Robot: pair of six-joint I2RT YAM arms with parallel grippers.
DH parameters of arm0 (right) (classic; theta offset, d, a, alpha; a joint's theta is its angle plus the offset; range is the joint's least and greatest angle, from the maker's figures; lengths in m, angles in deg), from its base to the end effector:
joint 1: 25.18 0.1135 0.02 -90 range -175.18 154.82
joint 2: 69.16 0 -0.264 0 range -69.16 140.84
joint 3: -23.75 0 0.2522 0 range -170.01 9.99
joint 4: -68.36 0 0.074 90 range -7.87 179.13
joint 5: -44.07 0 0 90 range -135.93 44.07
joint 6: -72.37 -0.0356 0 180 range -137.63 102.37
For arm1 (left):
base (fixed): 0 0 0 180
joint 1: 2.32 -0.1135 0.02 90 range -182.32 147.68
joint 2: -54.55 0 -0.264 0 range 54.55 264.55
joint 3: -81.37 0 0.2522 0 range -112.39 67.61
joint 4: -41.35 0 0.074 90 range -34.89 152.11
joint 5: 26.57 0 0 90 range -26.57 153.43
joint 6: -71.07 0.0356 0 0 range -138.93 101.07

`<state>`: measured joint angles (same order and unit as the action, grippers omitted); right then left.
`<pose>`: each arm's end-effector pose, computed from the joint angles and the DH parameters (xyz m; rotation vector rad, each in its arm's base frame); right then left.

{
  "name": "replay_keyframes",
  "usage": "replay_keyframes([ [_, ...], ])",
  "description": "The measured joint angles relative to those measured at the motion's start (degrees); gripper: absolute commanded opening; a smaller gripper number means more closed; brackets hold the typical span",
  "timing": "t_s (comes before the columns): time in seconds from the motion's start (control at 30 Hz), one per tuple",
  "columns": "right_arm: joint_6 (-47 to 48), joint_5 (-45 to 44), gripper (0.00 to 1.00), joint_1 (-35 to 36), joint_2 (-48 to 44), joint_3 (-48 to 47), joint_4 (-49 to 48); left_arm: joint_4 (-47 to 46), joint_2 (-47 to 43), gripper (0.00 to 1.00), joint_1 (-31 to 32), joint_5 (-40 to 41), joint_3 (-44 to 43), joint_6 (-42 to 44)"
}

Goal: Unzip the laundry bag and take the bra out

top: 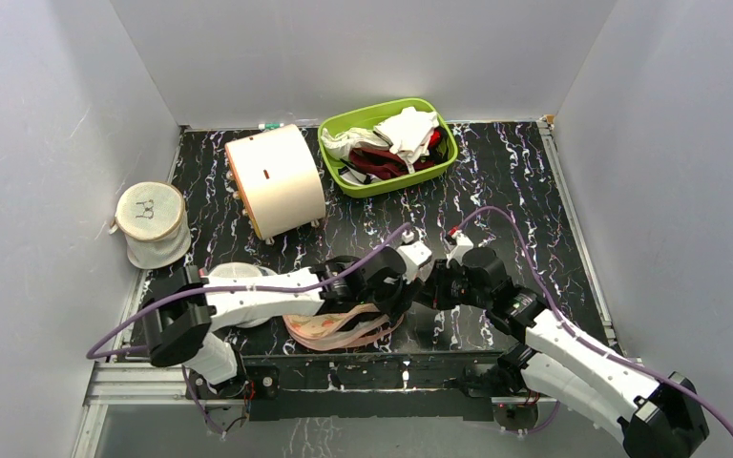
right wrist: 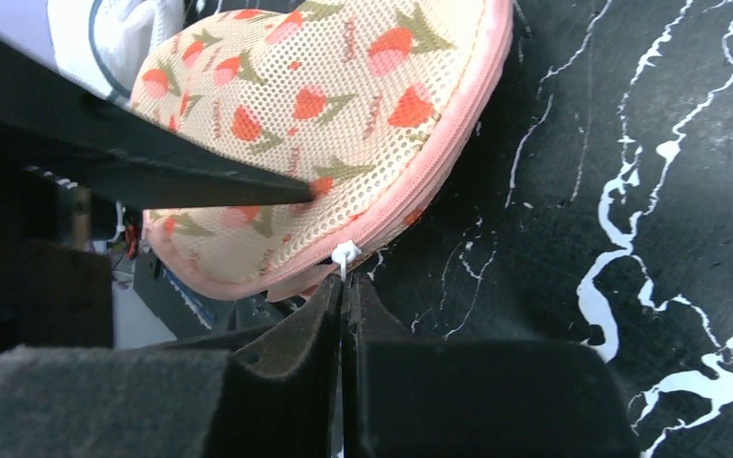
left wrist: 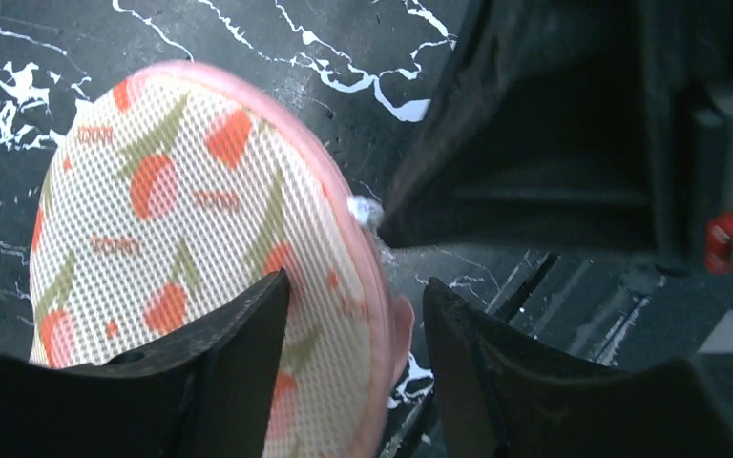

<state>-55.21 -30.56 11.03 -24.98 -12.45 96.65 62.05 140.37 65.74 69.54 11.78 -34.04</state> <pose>0.1298 0.1067 0.1984 -0.1332 2.3644 0.9735 0.1269 -0.3050 0.2406 0.9693 2.0836 -0.6697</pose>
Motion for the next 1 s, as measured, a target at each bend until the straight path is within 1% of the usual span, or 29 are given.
replay_keyframes([
  [0.1,-0.3,1.4,0.0,0.0,-1.4,0.0,0.4,0.1,3.7,0.42,0.0,0.4,-2.4,1.0],
  [0.17,-0.5,1.8,0.0,0.0,-2.7,0.0,0.4,0.7,5.4,0.33,0.0,0.9,-3.1,1.7],
  [0.23,-0.6,2.1,0.0,-0.1,-3.6,0.2,0.4,1.2,6.1,0.23,0.0,1.5,-3.2,2.4],
  [0.3,-0.7,2.1,0.0,-0.1,-4.1,0.4,0.4,1.3,6.1,0.15,0.1,2.0,-3.3,3.1],
  [0.37,-0.7,1.8,0.0,-0.1,-4.3,0.5,0.5,1.4,6.1,0.09,0.1,2.5,-3.6,4.1],
  [0.4,-0.8,1.4,0.0,-0.2,-4.4,0.5,0.5,1.4,6.1,0.08,0.1,2.7,-3.8,4.7],
  [0.47,-0.8,0.9,0.0,-0.2,-4.5,0.5,0.5,1.5,6.1,0.01,0.1,3.0,-4.2,6.4],
  [0.63,-0.7,-1.4,0.0,-0.4,-5.3,0.4,1.3,3.4,7.5,0.0,0.0,3.4,-7.3,11.3],
  [0.83,-0.8,-4.8,0.0,-0.3,-6.4,0.0,2.7,1.9,7.5,0.0,-0.7,2.8,-7.6,16.9],
  [0.97,-1.3,-6.2,0.0,-0.2,-5.7,-0.8,4.4,-1.9,3.7,0.0,-0.4,1.1,-1.7,23.1],
  [1.0,-1.6,-6.7,0.0,-0.2,-4.5,-0.8,5.6,-3.0,-0.3,0.0,0.0,0.0,3.2,25.7],
])
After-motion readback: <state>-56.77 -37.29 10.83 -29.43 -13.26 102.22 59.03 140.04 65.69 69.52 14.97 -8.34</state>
